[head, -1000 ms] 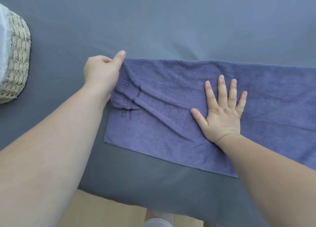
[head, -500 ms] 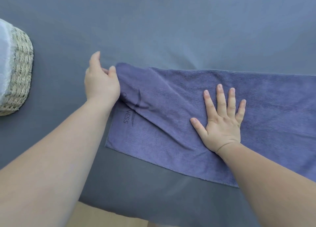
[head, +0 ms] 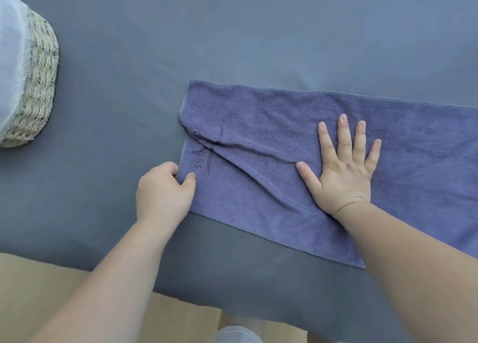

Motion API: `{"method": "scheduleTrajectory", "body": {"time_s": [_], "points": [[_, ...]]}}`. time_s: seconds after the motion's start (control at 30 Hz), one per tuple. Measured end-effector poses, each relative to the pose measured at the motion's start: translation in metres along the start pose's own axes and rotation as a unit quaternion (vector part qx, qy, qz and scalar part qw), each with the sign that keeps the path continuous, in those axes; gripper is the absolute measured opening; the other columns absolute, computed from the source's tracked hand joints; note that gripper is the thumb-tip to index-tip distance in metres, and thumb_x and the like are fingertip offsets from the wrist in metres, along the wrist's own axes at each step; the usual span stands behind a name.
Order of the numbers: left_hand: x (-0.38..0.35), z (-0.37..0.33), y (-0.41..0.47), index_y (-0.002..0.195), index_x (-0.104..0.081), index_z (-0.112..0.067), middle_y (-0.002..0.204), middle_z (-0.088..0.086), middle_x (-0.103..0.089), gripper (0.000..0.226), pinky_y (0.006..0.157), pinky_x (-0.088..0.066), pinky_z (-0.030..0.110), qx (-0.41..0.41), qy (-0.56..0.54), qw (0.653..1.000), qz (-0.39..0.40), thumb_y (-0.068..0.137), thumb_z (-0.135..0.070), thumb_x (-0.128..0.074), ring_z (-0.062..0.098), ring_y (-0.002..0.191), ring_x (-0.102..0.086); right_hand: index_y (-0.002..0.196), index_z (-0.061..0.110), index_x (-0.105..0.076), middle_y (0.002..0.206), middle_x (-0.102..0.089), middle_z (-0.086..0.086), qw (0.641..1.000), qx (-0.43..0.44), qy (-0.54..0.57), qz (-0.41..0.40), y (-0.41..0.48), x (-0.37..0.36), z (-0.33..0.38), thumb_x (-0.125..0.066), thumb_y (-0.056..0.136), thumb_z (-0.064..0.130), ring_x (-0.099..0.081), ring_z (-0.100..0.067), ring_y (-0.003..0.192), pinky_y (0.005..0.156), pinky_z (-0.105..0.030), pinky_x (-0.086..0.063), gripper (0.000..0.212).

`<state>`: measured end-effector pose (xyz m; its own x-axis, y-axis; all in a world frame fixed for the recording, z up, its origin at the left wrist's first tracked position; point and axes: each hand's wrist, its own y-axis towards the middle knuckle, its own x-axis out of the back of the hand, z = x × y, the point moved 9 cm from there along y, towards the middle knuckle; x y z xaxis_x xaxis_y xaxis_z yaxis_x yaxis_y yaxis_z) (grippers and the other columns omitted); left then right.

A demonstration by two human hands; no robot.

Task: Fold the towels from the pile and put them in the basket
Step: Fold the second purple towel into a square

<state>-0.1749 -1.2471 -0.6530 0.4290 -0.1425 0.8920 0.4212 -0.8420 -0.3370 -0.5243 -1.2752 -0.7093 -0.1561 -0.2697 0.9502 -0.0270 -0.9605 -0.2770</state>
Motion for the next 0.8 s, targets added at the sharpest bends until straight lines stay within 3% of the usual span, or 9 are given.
{"method": "scheduleTrajectory", "body": {"time_s": [0.2,0.3,0.4,0.5,0.6,0.8], "points": [[0.002,0.041,-0.014,0.065,-0.046,-0.004,0.053,0.004,-0.049,0.041,0.050,-0.037,0.032,0.055,0.006,0.998,0.041,0.083,-0.031,-0.072,0.026,0.053,-0.043,0.159,0.038,0.001,0.168,0.016,0.002,0.999,-0.012,-0.034,0.020,-0.001,0.006,0.004,-0.012,0.086,0.085,0.021,-0.028,0.152,0.120,-0.061,0.008,0.087],[0.004,0.057,-0.022,0.067,-0.057,-0.012,0.058,0.001,-0.060,0.033,0.057,-0.048,0.034,0.067,-0.008,0.996,0.061,0.081,-0.037,-0.075,0.023,0.062,-0.057,0.159,0.037,-0.001,0.168,0.014,0.001,0.998,-0.023,-0.042,0.033,-0.002,0.011,0.005,-0.017,0.088,0.083,0.019,-0.028,0.153,0.120,-0.060,0.008,0.086],[0.010,0.066,-0.029,0.070,-0.061,-0.018,0.064,-0.004,-0.064,0.027,0.062,-0.052,0.033,0.078,-0.024,0.994,0.069,0.081,-0.038,-0.076,0.018,0.068,-0.061,0.155,0.029,-0.028,0.166,-0.011,-0.007,0.999,-0.004,0.035,-0.038,-0.005,0.037,0.031,-0.031,0.095,0.068,-0.001,-0.031,0.154,0.122,-0.058,0.001,0.072],[0.016,0.070,-0.033,0.072,-0.064,-0.021,0.062,-0.006,-0.065,0.020,0.059,-0.047,0.028,0.083,-0.068,0.991,0.077,0.080,-0.034,-0.078,0.013,0.068,-0.062,0.142,0.021,-0.052,0.151,-0.042,-0.009,0.978,0.141,0.107,-0.114,-0.010,0.063,0.110,-0.042,0.095,0.059,-0.032,-0.034,0.141,0.117,-0.051,-0.022,0.061],[0.019,0.073,-0.036,0.074,-0.066,-0.023,0.061,-0.007,-0.065,0.015,0.054,-0.039,0.022,0.076,-0.092,0.988,0.099,0.080,-0.029,-0.078,0.006,0.064,-0.061,0.134,0.021,-0.061,0.138,-0.053,-0.008,0.964,0.219,0.129,-0.078,0.000,0.063,0.196,-0.045,0.093,0.059,-0.045,-0.034,0.128,0.105,-0.047,-0.036,0.058],[0.016,0.081,-0.035,0.072,-0.065,-0.023,0.061,-0.006,-0.063,0.018,0.054,-0.039,0.024,0.064,-0.094,0.987,0.115,0.081,-0.031,-0.078,0.009,0.062,-0.060,0.137,0.034,-0.051,0.136,-0.042,-0.006,0.983,0.180,0.004,0.046,0.033,0.038,0.278,-0.045,0.092,0.064,-0.039,-0.033,0.120,0.098,-0.044,-0.037,0.055]]}}
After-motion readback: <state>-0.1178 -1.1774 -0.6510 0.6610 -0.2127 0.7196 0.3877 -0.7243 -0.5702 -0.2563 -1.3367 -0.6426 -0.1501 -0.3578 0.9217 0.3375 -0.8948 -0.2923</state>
